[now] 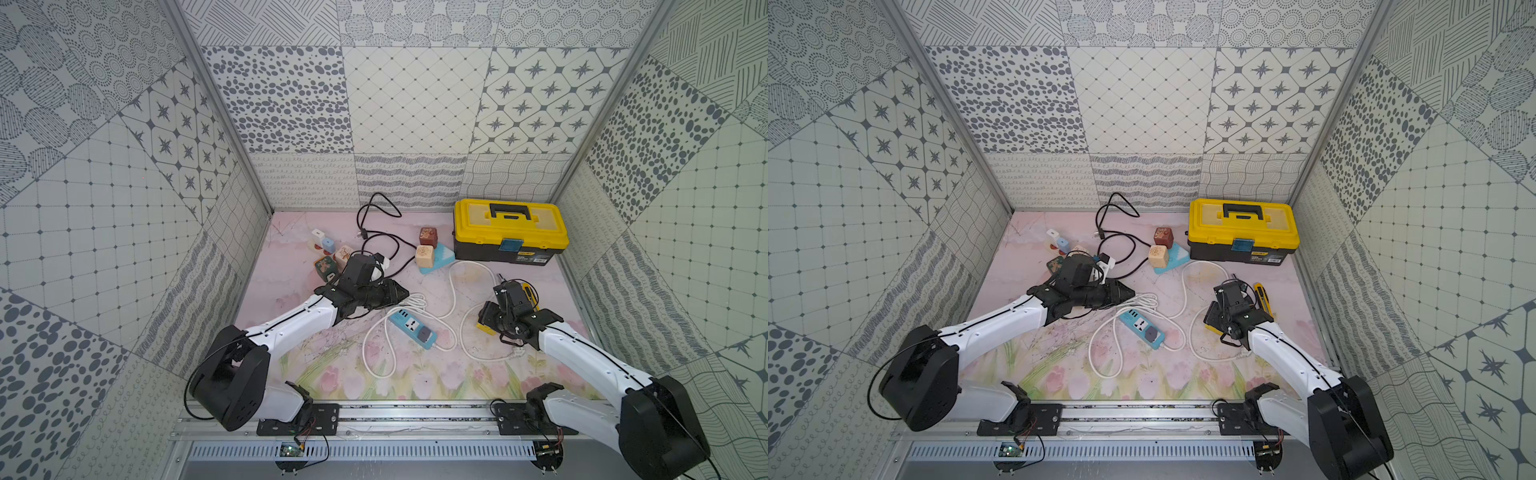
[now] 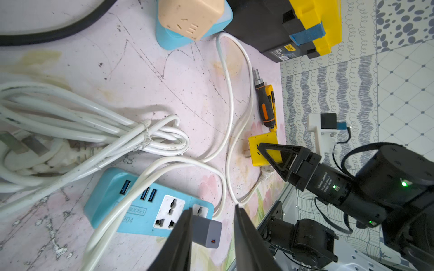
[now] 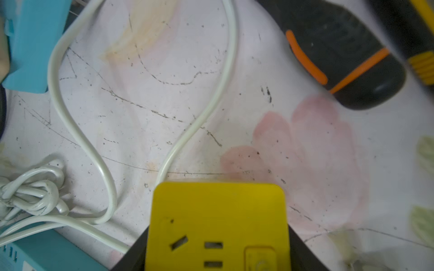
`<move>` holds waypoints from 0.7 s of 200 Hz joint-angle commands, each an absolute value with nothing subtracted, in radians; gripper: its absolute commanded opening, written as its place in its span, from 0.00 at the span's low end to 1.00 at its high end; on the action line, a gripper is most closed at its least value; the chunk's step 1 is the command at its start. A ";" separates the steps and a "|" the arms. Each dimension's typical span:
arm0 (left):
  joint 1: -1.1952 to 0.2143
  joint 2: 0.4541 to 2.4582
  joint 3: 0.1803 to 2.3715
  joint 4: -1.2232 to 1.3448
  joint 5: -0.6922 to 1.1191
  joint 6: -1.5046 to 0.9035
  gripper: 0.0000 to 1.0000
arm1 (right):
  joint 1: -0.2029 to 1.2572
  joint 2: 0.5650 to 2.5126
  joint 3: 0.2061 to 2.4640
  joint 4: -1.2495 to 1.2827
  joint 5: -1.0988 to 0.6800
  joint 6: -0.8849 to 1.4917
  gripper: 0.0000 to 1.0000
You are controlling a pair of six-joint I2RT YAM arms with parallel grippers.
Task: Pull the plug off the socket
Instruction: Place the plug at the center of the board.
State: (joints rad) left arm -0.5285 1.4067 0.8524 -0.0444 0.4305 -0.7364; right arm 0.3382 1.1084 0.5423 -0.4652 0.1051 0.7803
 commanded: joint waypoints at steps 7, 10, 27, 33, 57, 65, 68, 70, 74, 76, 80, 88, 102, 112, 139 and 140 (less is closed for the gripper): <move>-0.599 1.358 0.822 -0.053 0.321 -0.581 0.37 | 0.266 1.073 0.484 -0.381 -0.056 0.865 0.21; -0.605 1.354 0.820 -0.054 0.313 -0.572 0.38 | 0.261 1.071 0.480 -0.380 -0.059 0.868 0.24; -0.643 1.343 0.812 -0.055 0.270 -0.532 0.39 | 0.248 1.052 0.467 -0.383 -0.036 0.882 0.43; -0.656 1.338 0.810 -0.057 0.255 -0.518 0.40 | 0.247 1.043 0.465 -0.392 -0.016 0.887 0.50; -0.712 1.334 0.812 -0.070 0.195 -0.455 0.43 | 0.246 1.006 0.477 -0.454 0.078 0.902 0.71; -0.734 1.332 0.814 -0.076 0.168 -0.432 0.44 | 0.247 0.995 0.484 -0.476 0.105 0.905 0.77; -0.742 1.332 0.815 -0.076 0.156 -0.421 0.44 | 0.247 0.991 0.485 -0.482 0.110 0.905 0.79; -0.747 1.333 0.816 -0.076 0.149 -0.414 0.44 | 0.247 0.988 0.488 -0.486 0.115 0.906 0.80; -0.760 1.333 0.815 -0.076 0.134 -0.399 0.45 | 0.247 0.983 0.491 -0.495 0.121 0.904 0.82; -0.766 1.332 0.815 -0.076 0.128 -0.390 0.46 | 0.247 0.981 0.493 -0.499 0.125 0.902 0.83; -0.777 1.333 0.814 -0.076 0.112 -0.376 0.46 | 0.247 0.978 0.498 -0.507 0.131 0.902 0.84; -0.805 1.335 0.814 -0.074 0.078 -0.345 0.48 | 0.246 0.973 0.508 -0.525 0.145 0.901 0.87; -0.845 1.343 0.817 -0.077 0.031 -0.303 0.49 | 0.247 0.970 0.529 -0.564 0.175 0.899 0.92; -0.867 1.352 0.820 -0.077 0.013 -0.282 0.49 | 0.247 0.970 0.535 -0.595 0.192 0.892 0.94; -0.924 1.376 0.821 -0.070 -0.030 -0.216 0.50 | 0.251 0.965 0.608 -0.660 0.195 0.870 0.98; -0.926 1.377 0.822 -0.070 -0.033 -0.213 0.50 | 0.251 0.966 0.611 -0.661 0.194 0.867 0.98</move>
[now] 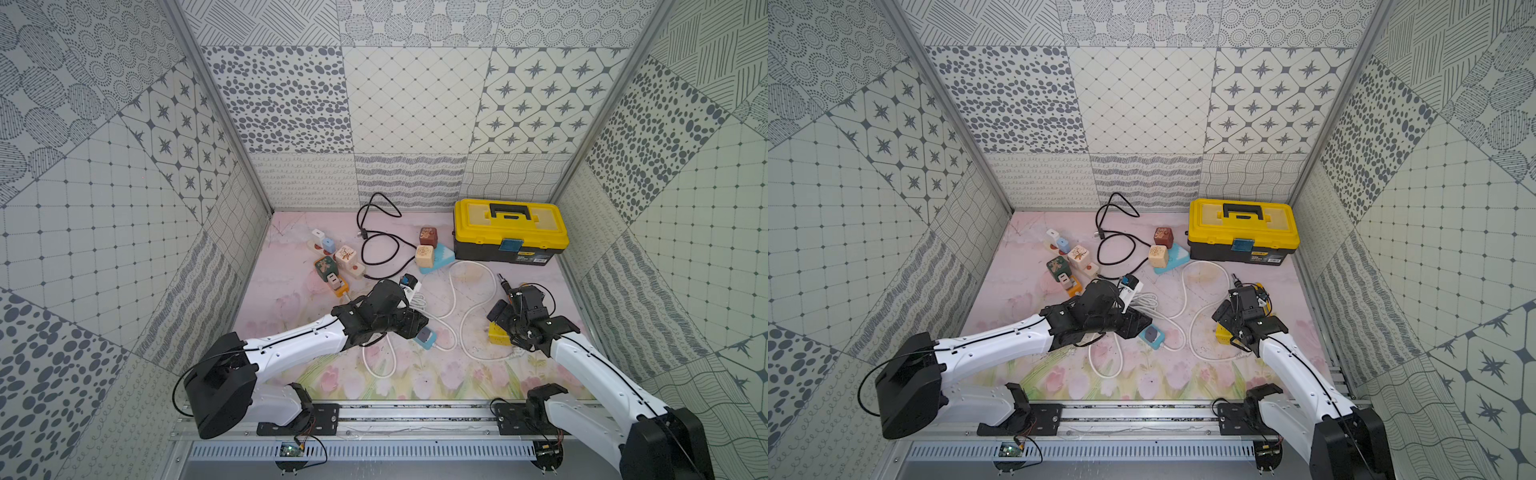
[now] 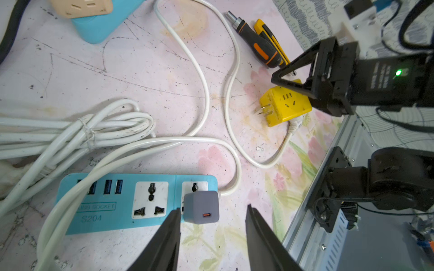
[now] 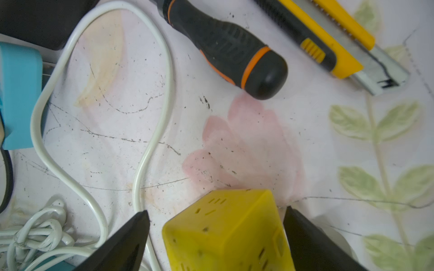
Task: Pull the plug off the socket
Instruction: Place the plug at the center of the board, then remove the plug from the socket.
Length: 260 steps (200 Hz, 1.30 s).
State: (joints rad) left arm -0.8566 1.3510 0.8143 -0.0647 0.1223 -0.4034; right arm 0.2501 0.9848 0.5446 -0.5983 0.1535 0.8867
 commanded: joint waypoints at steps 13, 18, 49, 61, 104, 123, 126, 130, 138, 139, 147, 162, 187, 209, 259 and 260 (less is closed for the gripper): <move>-0.961 1.393 0.826 -0.071 -0.069 -0.173 0.50 | 0.263 0.970 0.644 -0.676 0.177 0.843 0.99; -0.974 1.399 0.826 -0.069 -0.078 -0.159 0.50 | 0.269 0.974 0.661 -0.686 0.164 0.829 0.99; -1.027 1.435 0.841 -0.096 -0.156 -0.159 0.52 | 0.378 1.019 0.717 -0.579 -0.024 0.665 0.97; -1.035 1.453 0.849 -0.121 -0.176 -0.180 0.52 | 0.434 1.052 0.718 -0.517 -0.079 0.625 0.97; -1.057 1.519 0.849 -0.149 -0.193 -0.219 0.50 | 0.557 1.217 0.720 -0.363 -0.245 0.611 0.87; -1.059 1.545 0.847 -0.154 -0.217 -0.235 0.50 | 0.581 1.272 0.715 -0.308 -0.295 0.632 0.82; -1.058 1.548 0.845 -0.152 -0.219 -0.237 0.50 | 0.581 1.279 0.711 -0.299 -0.300 0.638 0.81; -1.059 1.553 0.844 -0.148 -0.222 -0.240 0.50 | 0.581 1.286 0.706 -0.288 -0.305 0.644 0.79; -1.060 1.559 0.837 -0.137 -0.228 -0.244 0.50 | 0.581 1.296 0.694 -0.267 -0.305 0.655 0.76; -1.061 1.560 0.837 -0.135 -0.229 -0.243 0.50 | 0.580 1.297 0.694 -0.266 -0.305 0.656 0.76; -1.059 1.567 0.833 -0.127 -0.229 -0.244 0.49 | 0.581 1.308 0.690 -0.265 -0.294 0.655 0.73; -1.059 1.572 0.828 -0.117 -0.219 -0.245 0.46 | 0.580 1.330 0.689 -0.273 -0.288 0.640 0.71; -1.059 1.577 0.816 -0.096 -0.212 -0.247 0.43 | 0.583 1.364 0.679 -0.252 -0.346 0.633 0.66; -1.060 1.579 0.809 -0.088 -0.212 -0.253 0.39 | 0.591 1.392 0.665 -0.234 -0.388 0.632 0.65; -1.059 1.535 0.736 0.076 -0.194 -0.275 0.46 | 0.595 1.447 0.622 -0.177 -0.442 0.644 0.64; -1.060 1.534 0.735 0.079 -0.195 -0.273 0.46 | 0.595 1.447 0.622 -0.177 -0.442 0.644 0.64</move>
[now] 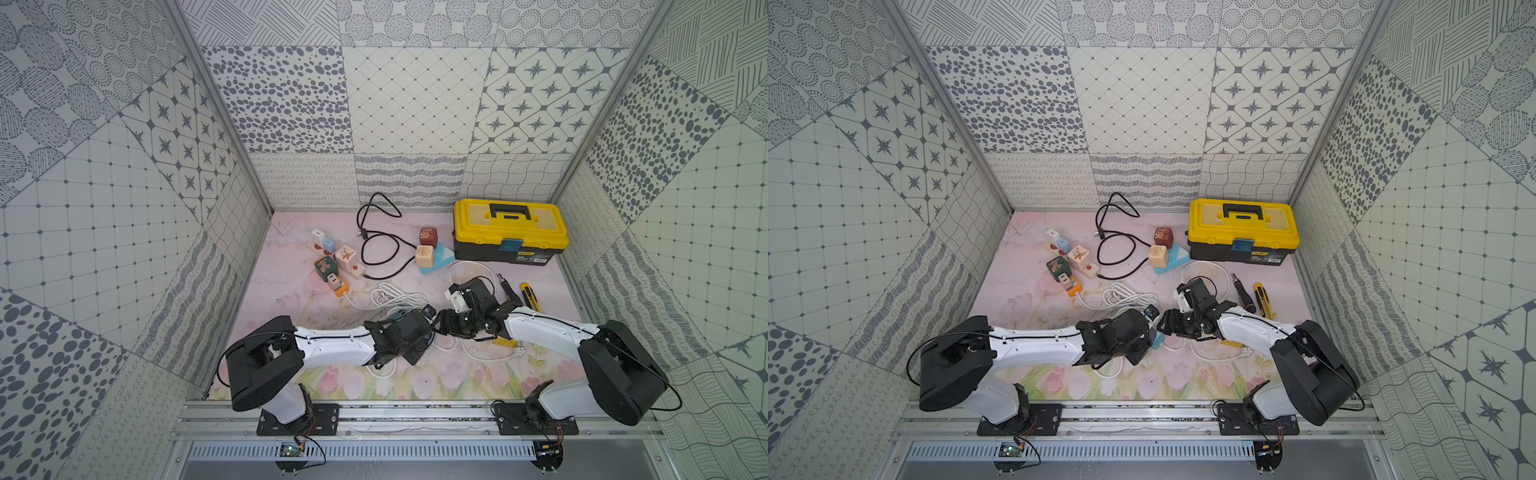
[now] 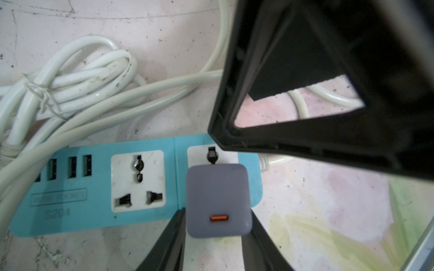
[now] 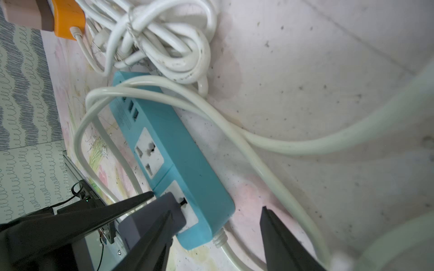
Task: Pull the plug off the socket
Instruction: Remove the plug from the socket.
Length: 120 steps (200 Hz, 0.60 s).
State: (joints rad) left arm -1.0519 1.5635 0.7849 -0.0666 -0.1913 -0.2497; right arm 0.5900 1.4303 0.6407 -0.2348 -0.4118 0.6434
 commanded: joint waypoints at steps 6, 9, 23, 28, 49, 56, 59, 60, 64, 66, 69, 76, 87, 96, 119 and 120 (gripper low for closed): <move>-1.059 1.533 0.728 0.101 -0.202 -0.267 0.46 | 0.595 1.448 0.617 -0.172 -0.440 0.644 0.63; -1.061 1.531 0.726 0.109 -0.205 -0.266 0.46 | 0.595 1.449 0.615 -0.169 -0.440 0.644 0.63; -1.059 1.535 0.721 0.148 -0.213 -0.247 0.46 | 0.595 1.460 0.609 -0.150 -0.448 0.644 0.62; -1.060 1.539 0.720 0.159 -0.212 -0.242 0.46 | 0.596 1.466 0.608 -0.141 -0.456 0.643 0.62; -1.060 1.553 0.727 0.186 -0.191 -0.223 0.45 | 0.595 1.493 0.604 -0.121 -0.469 0.637 0.62; -1.060 1.558 0.729 0.192 -0.187 -0.222 0.45 | 0.595 1.501 0.602 -0.120 -0.472 0.634 0.61; -1.060 1.559 0.731 0.193 -0.186 -0.222 0.45 | 0.595 1.503 0.601 -0.119 -0.472 0.633 0.61; -1.060 1.559 0.731 0.193 -0.186 -0.222 0.45 | 0.596 1.505 0.601 -0.119 -0.472 0.632 0.61; -1.060 1.562 0.733 0.192 -0.186 -0.222 0.45 | 0.595 1.507 0.600 -0.117 -0.474 0.631 0.61; -1.060 1.564 0.734 0.192 -0.187 -0.222 0.45 | 0.595 1.508 0.600 -0.117 -0.474 0.631 0.61; -1.060 1.564 0.736 0.192 -0.187 -0.222 0.44 | 0.595 1.509 0.599 -0.117 -0.473 0.629 0.61; -1.060 1.566 0.738 0.192 -0.187 -0.221 0.44 | 0.596 1.513 0.596 -0.117 -0.470 0.627 0.61; -1.060 1.572 0.738 0.199 -0.187 -0.222 0.44 | 0.595 1.517 0.595 -0.121 -0.463 0.622 0.60; -1.059 1.572 0.736 0.204 -0.186 -0.221 0.43 | 0.594 1.519 0.593 -0.121 -0.463 0.620 0.60; -1.059 1.576 0.736 0.207 -0.189 -0.219 0.38 | 0.596 1.526 0.589 -0.126 -0.460 0.617 0.59; -1.060 1.576 0.735 0.207 -0.189 -0.219 0.38 | 0.595 1.526 0.588 -0.127 -0.460 0.615 0.59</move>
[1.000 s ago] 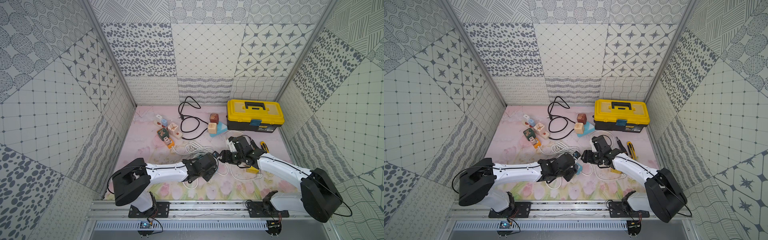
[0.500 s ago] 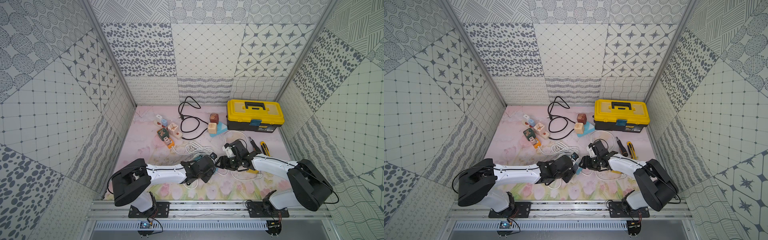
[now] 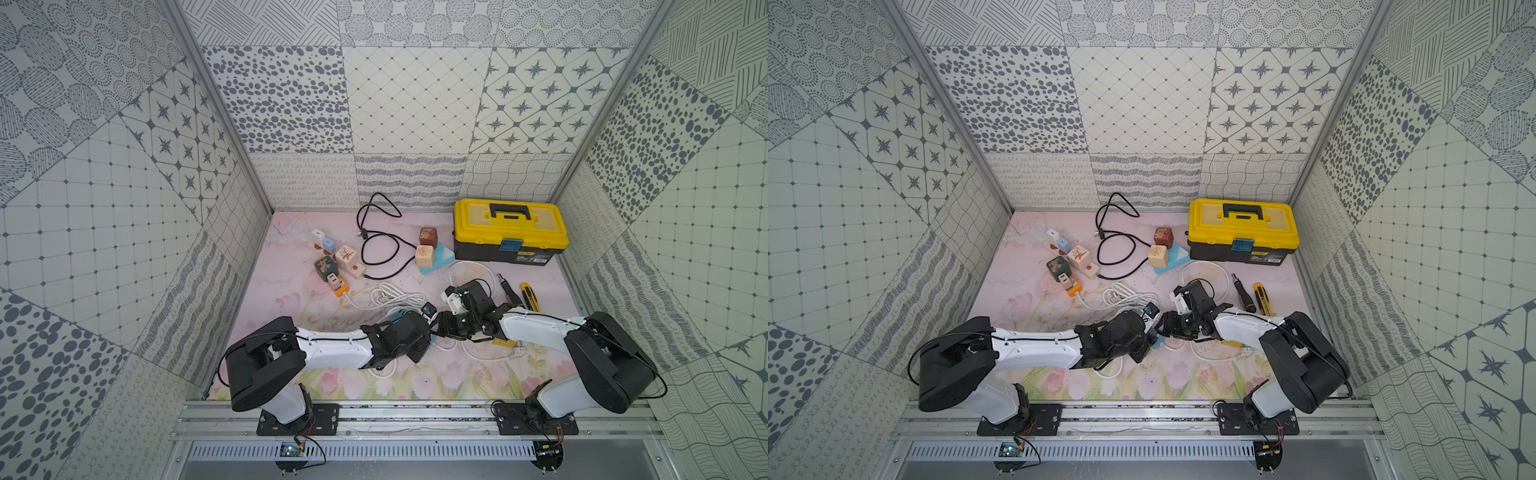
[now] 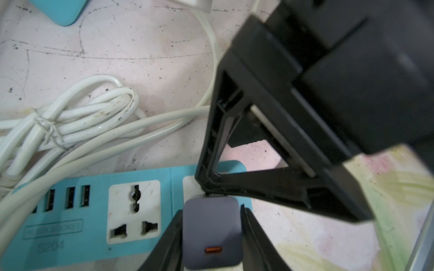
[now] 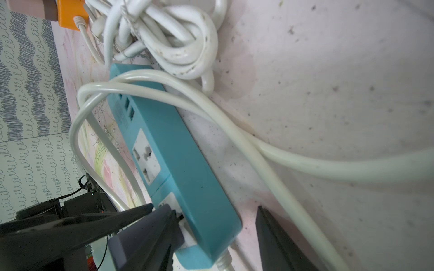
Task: Pull the plug off the socket
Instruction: Remove the plug from the socket.
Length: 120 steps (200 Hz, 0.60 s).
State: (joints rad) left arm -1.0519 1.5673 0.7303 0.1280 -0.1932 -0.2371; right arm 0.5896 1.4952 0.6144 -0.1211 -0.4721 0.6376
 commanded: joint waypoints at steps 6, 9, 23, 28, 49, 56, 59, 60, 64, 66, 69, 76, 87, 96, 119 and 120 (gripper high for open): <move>-1.059 1.576 0.734 0.207 -0.189 -0.219 0.36 | 0.596 1.526 0.586 -0.129 -0.458 0.614 0.59; -1.060 1.575 0.733 0.208 -0.188 -0.219 0.34 | 0.595 1.527 0.586 -0.131 -0.456 0.612 0.59; -1.059 1.570 0.730 0.209 -0.186 -0.219 0.25 | 0.595 1.528 0.579 -0.143 -0.444 0.608 0.58; -1.060 1.566 0.728 0.208 -0.186 -0.221 0.22 | 0.595 1.529 0.576 -0.148 -0.441 0.605 0.58; -1.059 1.548 0.717 0.217 -0.187 -0.218 0.04 | 0.596 1.538 0.559 -0.158 -0.426 0.595 0.58; -1.059 1.541 0.713 0.219 -0.190 -0.218 0.00 | 0.595 1.544 0.551 -0.160 -0.421 0.593 0.58; -1.060 1.539 0.712 0.221 -0.191 -0.217 0.00 | 0.595 1.547 0.549 -0.161 -0.419 0.591 0.58; -1.061 1.539 0.711 0.221 -0.191 -0.217 0.00 | 0.595 1.547 0.547 -0.161 -0.418 0.591 0.58; -1.061 1.535 0.710 0.222 -0.193 -0.217 0.00 | 0.595 1.550 0.547 -0.162 -0.415 0.590 0.58; -1.060 1.533 0.709 0.222 -0.194 -0.218 0.00 | 0.595 1.553 0.546 -0.163 -0.414 0.589 0.58; -1.061 1.530 0.709 0.223 -0.196 -0.218 0.00 | 0.595 1.556 0.546 -0.163 -0.411 0.588 0.58; -1.059 1.525 0.706 0.225 -0.196 -0.217 0.00 | 0.595 1.563 0.546 -0.164 -0.407 0.586 0.58; -1.059 1.516 0.703 0.231 -0.193 -0.213 0.00 | 0.595 1.574 0.521 -0.166 -0.401 0.583 0.58; -1.060 1.510 0.699 0.242 -0.187 -0.199 0.00 | 0.595 1.585 0.519 -0.169 -0.395 0.581 0.58; -1.060 1.512 0.690 0.264 -0.192 -0.131 0.00 | 0.595 1.602 0.521 -0.175 -0.379 0.581 0.58; -1.060 1.512 0.690 0.264 -0.192 -0.128 0.00 | 0.595 1.603 0.521 -0.175 -0.379 0.581 0.58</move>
